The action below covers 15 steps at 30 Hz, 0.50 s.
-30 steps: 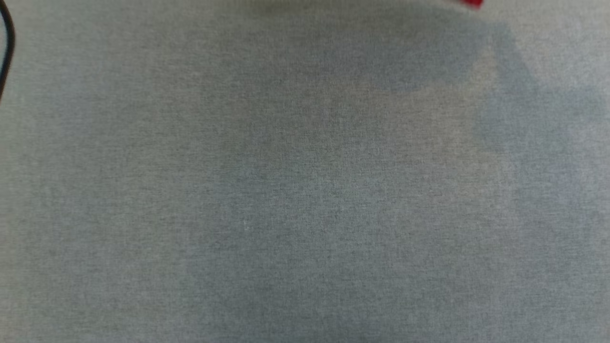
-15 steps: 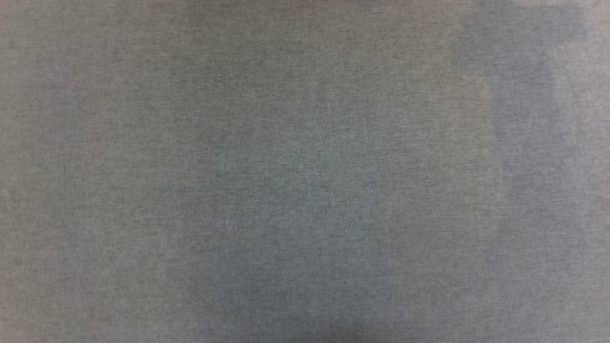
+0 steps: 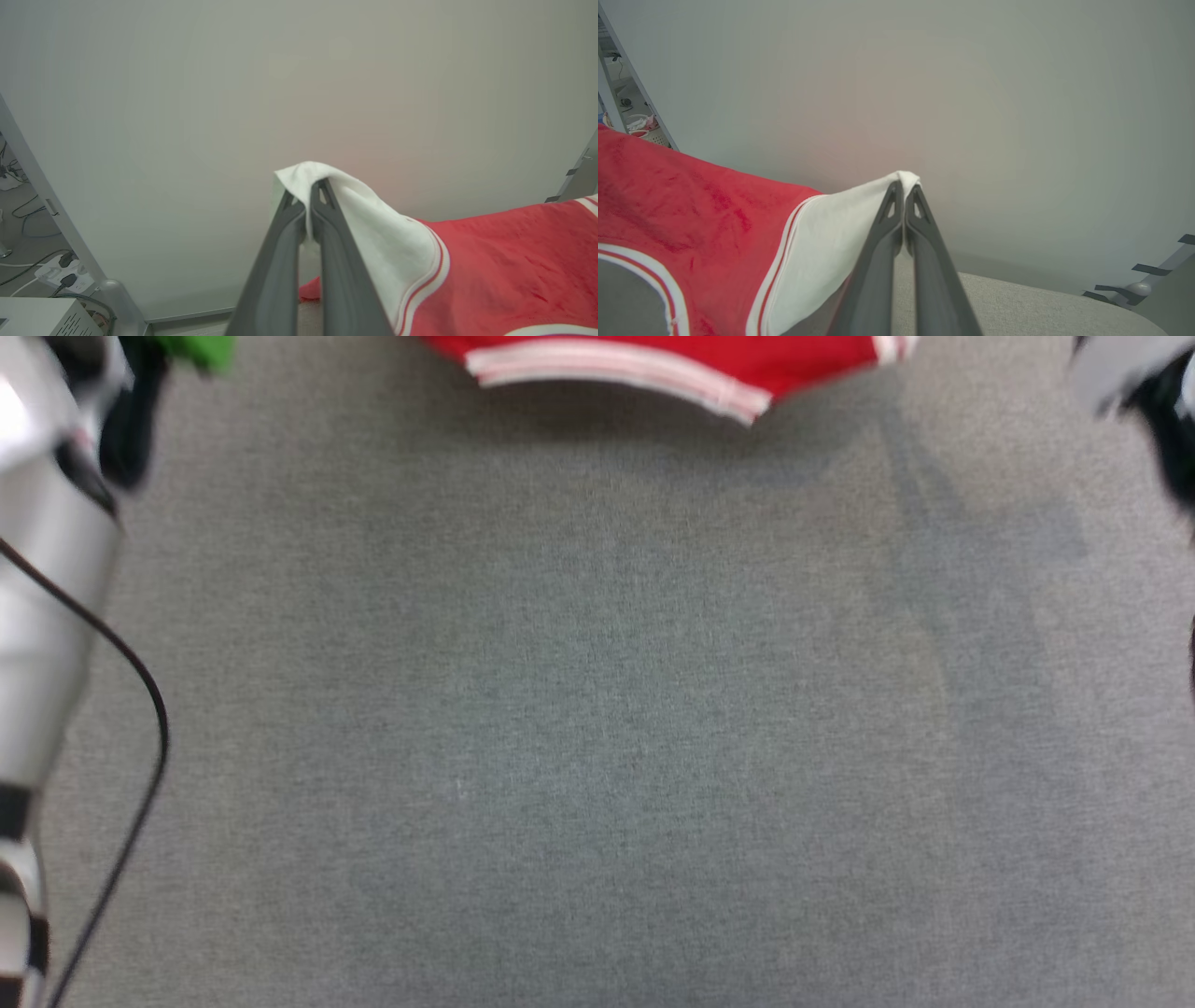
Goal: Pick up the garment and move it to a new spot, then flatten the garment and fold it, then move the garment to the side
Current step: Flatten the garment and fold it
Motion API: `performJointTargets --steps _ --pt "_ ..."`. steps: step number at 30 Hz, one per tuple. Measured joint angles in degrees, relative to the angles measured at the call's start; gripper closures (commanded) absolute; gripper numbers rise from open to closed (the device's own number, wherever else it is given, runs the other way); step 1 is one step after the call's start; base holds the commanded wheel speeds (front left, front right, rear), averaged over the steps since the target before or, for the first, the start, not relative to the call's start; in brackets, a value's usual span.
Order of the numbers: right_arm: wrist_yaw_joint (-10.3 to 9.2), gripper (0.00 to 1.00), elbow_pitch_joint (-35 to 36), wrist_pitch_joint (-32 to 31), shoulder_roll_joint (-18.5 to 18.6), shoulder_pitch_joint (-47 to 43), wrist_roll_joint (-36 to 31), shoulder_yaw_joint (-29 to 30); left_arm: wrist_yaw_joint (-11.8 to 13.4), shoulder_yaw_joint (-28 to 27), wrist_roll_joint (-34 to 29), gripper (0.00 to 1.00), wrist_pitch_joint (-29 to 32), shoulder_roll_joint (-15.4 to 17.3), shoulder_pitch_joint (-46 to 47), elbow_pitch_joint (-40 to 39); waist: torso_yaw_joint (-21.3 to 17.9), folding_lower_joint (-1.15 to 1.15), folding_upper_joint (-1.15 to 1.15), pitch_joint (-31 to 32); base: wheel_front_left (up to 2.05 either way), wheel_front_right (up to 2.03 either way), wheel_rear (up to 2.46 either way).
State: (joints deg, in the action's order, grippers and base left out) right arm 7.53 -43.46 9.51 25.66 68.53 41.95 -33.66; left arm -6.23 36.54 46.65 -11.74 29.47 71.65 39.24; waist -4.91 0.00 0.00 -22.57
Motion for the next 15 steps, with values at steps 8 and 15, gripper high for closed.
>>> performJointTargets --steps 8,15 --pt "0.00 1.00 4.21 1.94 3.83 -16.75 4.35 -3.53 3.88 0.73 3.76 1.00 0.18 3.08 -20.62 -9.02 0.91 0.00 0.00 6.76 0.00 0.00 0.00" --pt "0.00 1.00 8.43 2.41 6.97 -31.40 6.21 -4.22 8.57 3.21 6.93 1.00 2.74 6.65 -38.69 -19.48 1.92 -0.01 0.00 12.98 0.00 0.00 0.00"
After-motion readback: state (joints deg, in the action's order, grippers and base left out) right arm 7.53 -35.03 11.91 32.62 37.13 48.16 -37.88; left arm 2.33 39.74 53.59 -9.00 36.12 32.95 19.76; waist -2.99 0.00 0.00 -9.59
